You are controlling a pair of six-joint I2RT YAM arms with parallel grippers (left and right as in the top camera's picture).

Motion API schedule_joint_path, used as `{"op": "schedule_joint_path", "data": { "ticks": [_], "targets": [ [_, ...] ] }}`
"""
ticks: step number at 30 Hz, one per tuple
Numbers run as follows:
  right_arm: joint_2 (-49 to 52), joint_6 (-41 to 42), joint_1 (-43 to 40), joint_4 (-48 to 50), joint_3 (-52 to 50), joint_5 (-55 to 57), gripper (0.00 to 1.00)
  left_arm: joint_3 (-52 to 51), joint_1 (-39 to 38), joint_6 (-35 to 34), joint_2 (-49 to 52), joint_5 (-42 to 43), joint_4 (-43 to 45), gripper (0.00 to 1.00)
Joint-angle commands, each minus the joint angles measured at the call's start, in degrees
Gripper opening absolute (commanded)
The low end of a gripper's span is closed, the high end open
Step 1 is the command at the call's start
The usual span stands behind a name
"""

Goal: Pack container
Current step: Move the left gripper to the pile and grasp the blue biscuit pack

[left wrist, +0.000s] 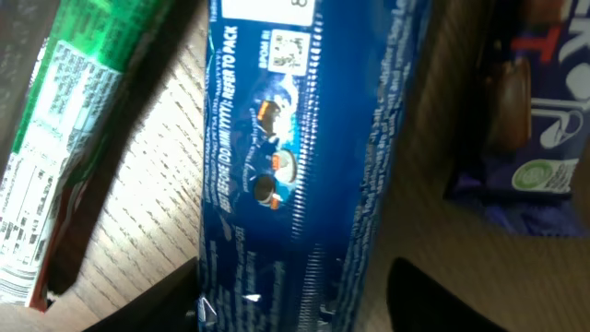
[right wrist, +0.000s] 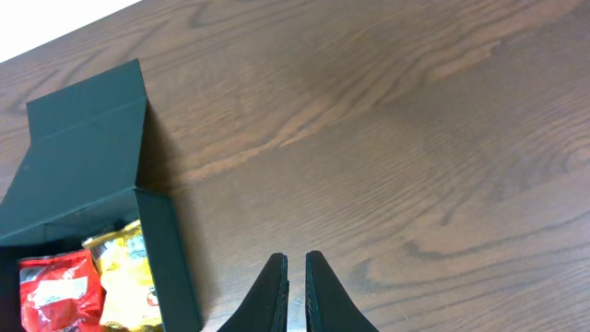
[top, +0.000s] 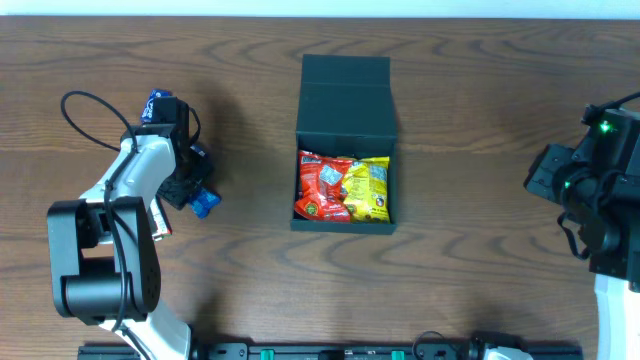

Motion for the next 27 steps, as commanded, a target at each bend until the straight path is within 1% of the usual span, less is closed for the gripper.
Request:
{"op": "schedule_joint_path", "data": {
  "ticks": [1,3,6,10,12,15,18,22,24,27],
  "targets": [
    [0.04,0.13,-0.31,0.15,0.94,0.83,0.08,-0.22,0.17,1.33,0.68,0.85,-0.04,0.52],
    [0.04,0.13,-0.31,0.17,0.94,0.83,0.08,-0.22,0.17,1.55,0.68,0.90,-0.13,0.50],
    [0.04,0.13,-0.31,0.31,0.94,0.83,0.08,-0.22,0.13,1.62,0.68,0.90,-0.35,0.49],
    [0.04,0.13,-0.31,0.66,0.94,0.83,0.08,-0.22,0.09,3.17,0.68,0.92,-0.87,0.44],
    [0.04,0.13,-0.31,0.96,0.94,0.81,0.09,-0.22,0.09,5.20,0.68,0.92,-1.42,0.43],
    [0.04,0.13,-0.31,1.44,0.94,0.81,0.09,-0.17,0.09,6.05,0.66,0.87,-2.69,0.36],
    [0.04,0.13,-0.31,2.05,0.94,0.81,0.09,0.39,0.09,6.08,0.22,0.85,-4.31,0.23],
    [0.02,0.11,-0.31,2.95,0.94,0.81,0.09,3.65,0.09,6.08,-1.42,-0.76,-8.72,0.06],
    [0.02,0.07,-0.31,3.28,0.94,0.79,0.09,6.60,0.07,7.08,-2.84,-2.56,-11.63,0.06],
    [0.02,-0.07,-0.31,3.63,0.94,0.79,0.09,10.80,-0.24,10.97,-6.08,-4.09,-13.99,0.06]
  ]
}}
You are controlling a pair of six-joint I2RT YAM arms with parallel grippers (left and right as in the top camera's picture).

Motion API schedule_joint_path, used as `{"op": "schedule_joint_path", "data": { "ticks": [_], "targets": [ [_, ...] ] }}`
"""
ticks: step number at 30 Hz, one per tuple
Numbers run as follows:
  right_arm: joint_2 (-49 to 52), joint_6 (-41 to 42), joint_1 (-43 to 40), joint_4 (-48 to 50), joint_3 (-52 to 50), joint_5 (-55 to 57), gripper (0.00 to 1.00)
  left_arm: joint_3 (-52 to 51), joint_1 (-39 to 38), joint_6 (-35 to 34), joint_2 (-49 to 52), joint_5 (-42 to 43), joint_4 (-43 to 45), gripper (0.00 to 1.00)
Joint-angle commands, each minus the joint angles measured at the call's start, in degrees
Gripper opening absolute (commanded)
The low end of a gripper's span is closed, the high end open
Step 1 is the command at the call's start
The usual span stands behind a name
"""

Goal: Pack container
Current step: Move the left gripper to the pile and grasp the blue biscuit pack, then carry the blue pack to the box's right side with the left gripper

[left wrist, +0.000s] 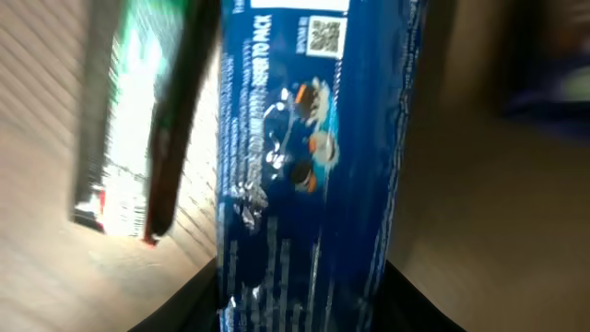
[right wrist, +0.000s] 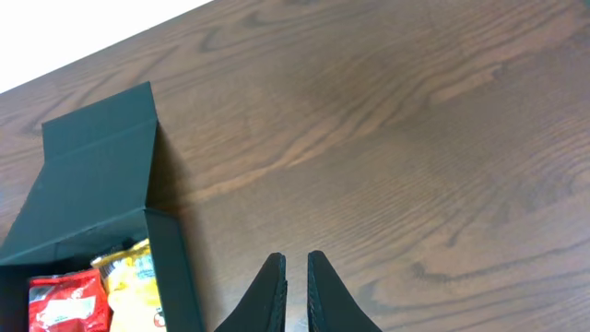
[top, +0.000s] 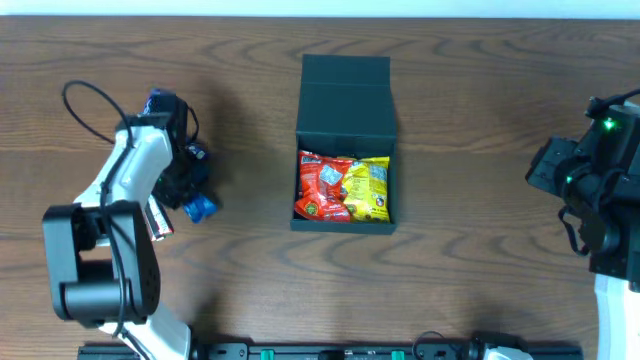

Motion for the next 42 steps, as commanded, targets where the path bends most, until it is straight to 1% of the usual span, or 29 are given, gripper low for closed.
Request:
{"op": "schedule_joint_path", "data": {
  "ticks": [1,4,6,8,11,14,16,20,22,26,30,33,39,42],
  "targets": [
    [0.02,-0.07,-0.31,0.31,0.94,0.79,0.09,5.86,-0.55,5.03,-5.84,-3.26,-1.14,0.06],
    [-0.09,-0.04,-0.31,0.31,0.96,0.76,0.08,8.94,-3.15,8.52,-10.40,-4.70,-1.25,0.06],
    [-0.42,-0.04,-0.31,0.31,0.98,0.76,0.08,10.49,-6.27,10.69,-13.33,-6.67,-0.74,0.06],
    [-1.09,-0.04,-0.31,0.31,1.03,0.79,0.08,11.28,-10.58,13.97,-15.78,-7.39,0.87,0.06],
    [-2.78,-0.04,-0.31,0.48,1.03,0.79,0.08,11.32,-19.89,18.78,-17.46,-7.08,4.46,0.06],
    [-5.31,-0.07,-0.31,0.46,1.03,0.79,0.09,11.32,-29.70,20.65,-15.89,-5.57,6.82,0.06],
    [-6.84,-0.07,-0.31,0.09,1.03,0.79,0.09,11.32,-34.60,21.05,-14.01,-4.55,8.11,0.06],
    [-9.16,-0.11,-0.31,-1.90,1.03,0.81,0.10,11.32,-40.94,21.16,-9.16,-0.94,9.70,0.06],
    [-10.05,-0.48,-0.31,-3.37,1.03,0.83,0.09,11.32,-43.76,21.14,-6.86,-0.72,10.51,0.06],
    [-10.88,-0.46,-0.31,-5.86,1.03,0.81,0.09,11.32,-46.66,18.69,-5.27,0.50,11.87,0.06],
    [-10.93,-0.44,-0.31,-7.37,1.03,0.79,0.09,11.32,-46.75,12.85,-4.59,9.05,12.02,0.06],
    [-10.93,-0.46,-0.31,-7.69,1.03,0.79,0.09,11.32,-46.77,9.40,-4.50,13.22,12.22,0.06],
    [-10.93,-0.46,-0.31,-7.65,1.03,0.79,0.09,11.32,-46.80,4.48,-4.50,16.39,14.27,0.06],
    [-10.93,-0.48,-0.31,-7.65,1.03,0.81,0.10,11.32,-46.82,2.73,-4.46,16.61,14.21,0.06]
  ]
}}
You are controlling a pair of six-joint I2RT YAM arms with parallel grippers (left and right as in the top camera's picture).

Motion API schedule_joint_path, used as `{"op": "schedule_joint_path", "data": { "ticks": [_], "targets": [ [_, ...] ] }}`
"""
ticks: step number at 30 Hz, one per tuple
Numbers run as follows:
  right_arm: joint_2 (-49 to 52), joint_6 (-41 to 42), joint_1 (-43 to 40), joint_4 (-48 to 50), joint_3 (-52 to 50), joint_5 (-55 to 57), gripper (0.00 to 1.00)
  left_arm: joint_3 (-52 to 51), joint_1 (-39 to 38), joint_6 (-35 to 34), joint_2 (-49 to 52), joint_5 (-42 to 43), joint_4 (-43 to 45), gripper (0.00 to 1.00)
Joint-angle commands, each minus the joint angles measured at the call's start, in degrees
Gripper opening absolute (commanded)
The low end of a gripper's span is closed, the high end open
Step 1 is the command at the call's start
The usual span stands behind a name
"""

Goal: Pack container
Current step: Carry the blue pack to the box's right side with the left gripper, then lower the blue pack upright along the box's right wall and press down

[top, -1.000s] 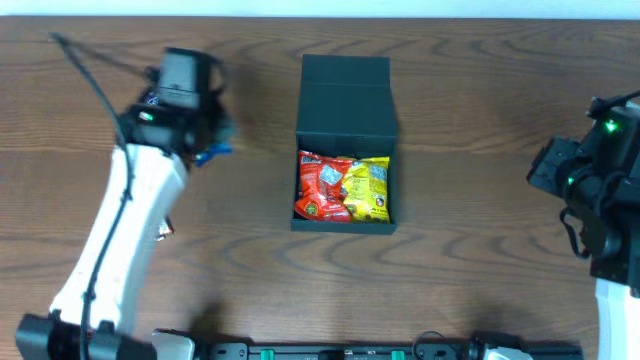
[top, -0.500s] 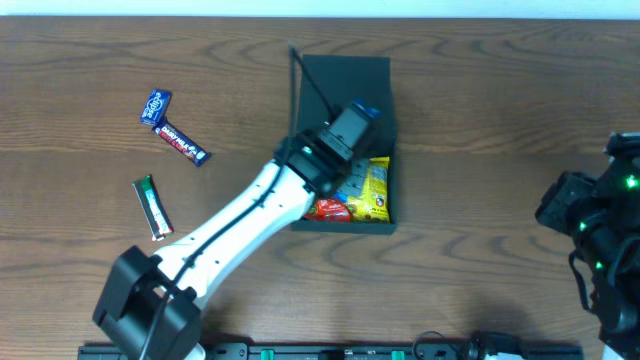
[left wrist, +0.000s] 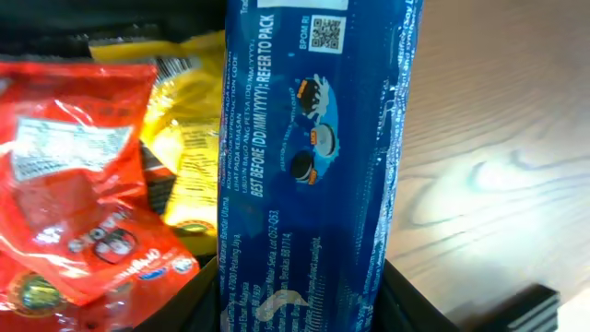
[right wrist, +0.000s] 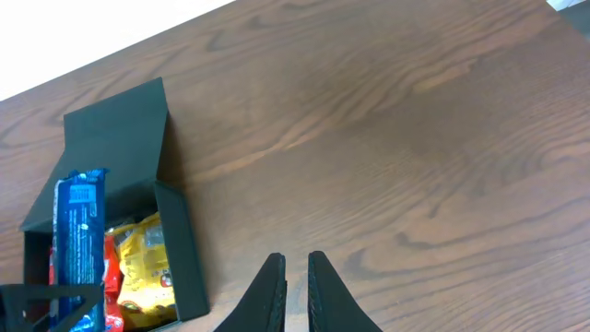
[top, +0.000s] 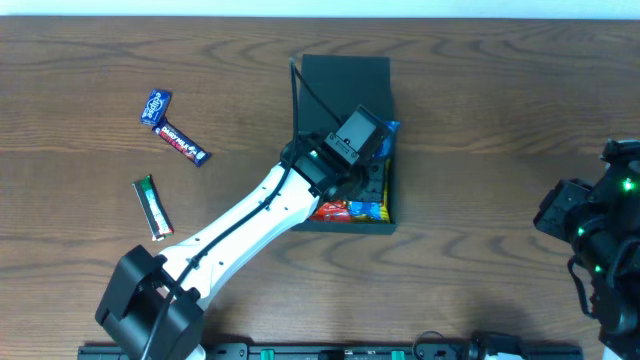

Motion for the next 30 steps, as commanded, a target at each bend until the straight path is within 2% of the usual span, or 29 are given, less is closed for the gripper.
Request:
{"op": "schedule_joint_path", "data": {
  "ticks": [1,6,19,30],
  "targets": [
    [-0.33,-0.46,-0.31,0.00,1.01,0.81,0.10,0.57,0.11,-3.93,0.31,1.90,0.17,0.06],
    [-0.33,-0.90,-0.31,-0.04,1.01,0.81,0.10,0.57,-0.28,-8.48,1.77,0.55,0.31,0.06],
    [-0.33,-0.87,-0.31,-0.44,1.01,0.79,0.10,0.61,-0.63,-10.19,7.06,0.72,1.97,0.06],
    [-0.31,-0.87,-0.31,-0.48,1.01,0.79,0.10,0.61,-0.66,-11.52,8.57,4.00,2.80,0.06]
  ]
}}
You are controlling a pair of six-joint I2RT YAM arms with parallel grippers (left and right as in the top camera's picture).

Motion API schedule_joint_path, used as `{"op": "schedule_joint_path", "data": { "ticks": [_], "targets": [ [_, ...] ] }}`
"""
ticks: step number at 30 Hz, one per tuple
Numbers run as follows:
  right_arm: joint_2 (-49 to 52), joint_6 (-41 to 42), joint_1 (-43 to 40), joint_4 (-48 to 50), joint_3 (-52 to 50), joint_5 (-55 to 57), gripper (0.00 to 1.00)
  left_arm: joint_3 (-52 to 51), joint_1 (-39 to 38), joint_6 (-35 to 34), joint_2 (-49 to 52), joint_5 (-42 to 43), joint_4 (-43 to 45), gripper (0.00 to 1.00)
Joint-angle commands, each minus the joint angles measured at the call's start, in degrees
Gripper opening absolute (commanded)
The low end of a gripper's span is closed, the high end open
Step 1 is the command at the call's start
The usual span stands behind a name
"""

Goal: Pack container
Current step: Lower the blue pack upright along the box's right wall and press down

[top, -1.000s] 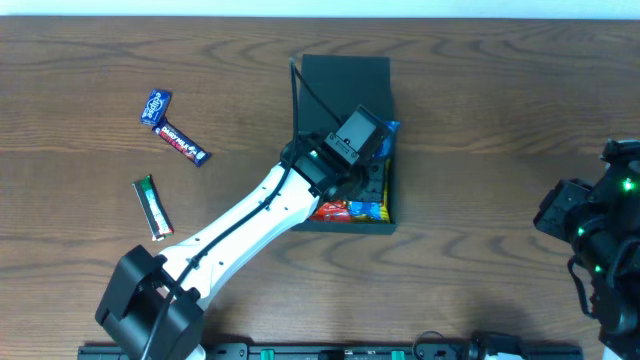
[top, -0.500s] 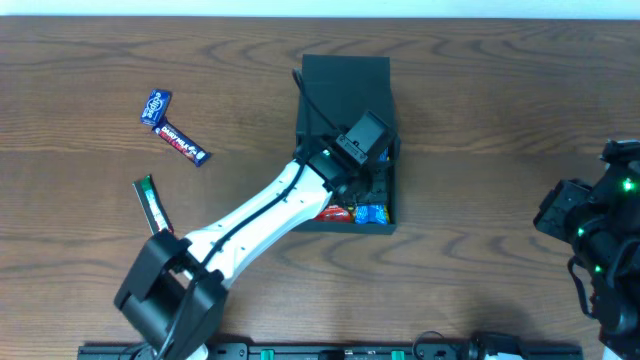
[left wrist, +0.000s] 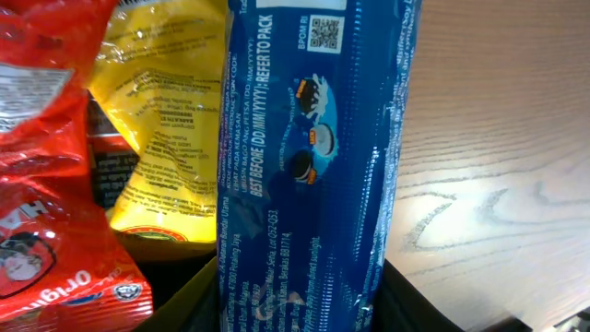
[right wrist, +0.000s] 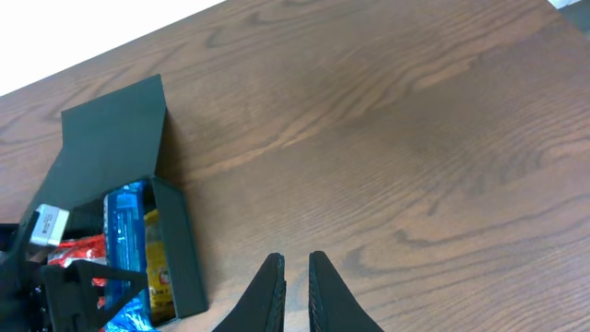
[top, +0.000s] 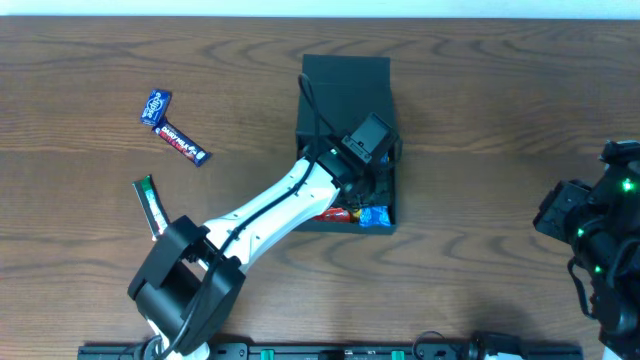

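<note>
The dark green box (top: 345,80) stands open mid-table with its lid folded back. A red snack bag (left wrist: 46,231) and a yellow one (left wrist: 175,120) lie in it. My left gripper (left wrist: 300,309) is shut on a long blue cookie pack (left wrist: 313,157), held low along the box's right side; the pack's end (top: 375,216) shows at the front right corner. My right gripper (right wrist: 295,277) hovers shut over bare wood far to the right of the box (right wrist: 111,138), holding nothing.
Three loose bars lie on the table's left: a small blue one (top: 155,105), a dark red one (top: 182,144) and a green one (top: 149,205). The left arm stretches diagonally from the front left to the box.
My left gripper has moved down and toward the box's front right with the blue pack, which now sits lower beside the yellow bag. The right gripper has not moved.
My left gripper was around the blue pack at the far left among the loose bars. Then it was shut on the pack there. A second ago it held the pack over the box, and now low inside its right side.
</note>
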Motion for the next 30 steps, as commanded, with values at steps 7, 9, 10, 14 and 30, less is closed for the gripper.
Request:
{"op": "schedule_joint_path", "data": {
  "ticks": [7,9,10,14,30],
  "targets": [
    [-0.31,-0.70,-0.31,-0.09,1.01,0.79,0.11,0.61,-0.11,-0.72,0.37,1.25,0.39,0.06],
    [-0.31,-0.70,-0.31,-0.09,1.01,0.79,0.11,0.61,-0.11,-0.70,0.37,1.25,0.46,0.06],
    [-0.31,-0.70,-0.31,-0.09,1.01,0.79,0.10,0.61,-0.11,-0.68,0.37,1.25,0.46,0.06],
    [-0.31,-0.70,-0.31,-0.11,1.01,0.79,0.11,0.61,-0.11,-0.66,0.37,1.27,0.92,0.62],
    [-0.31,-0.72,-0.31,-0.31,1.01,0.79,0.10,4.50,0.11,10.03,-1.33,2.29,0.76,0.57]
  ]
}}
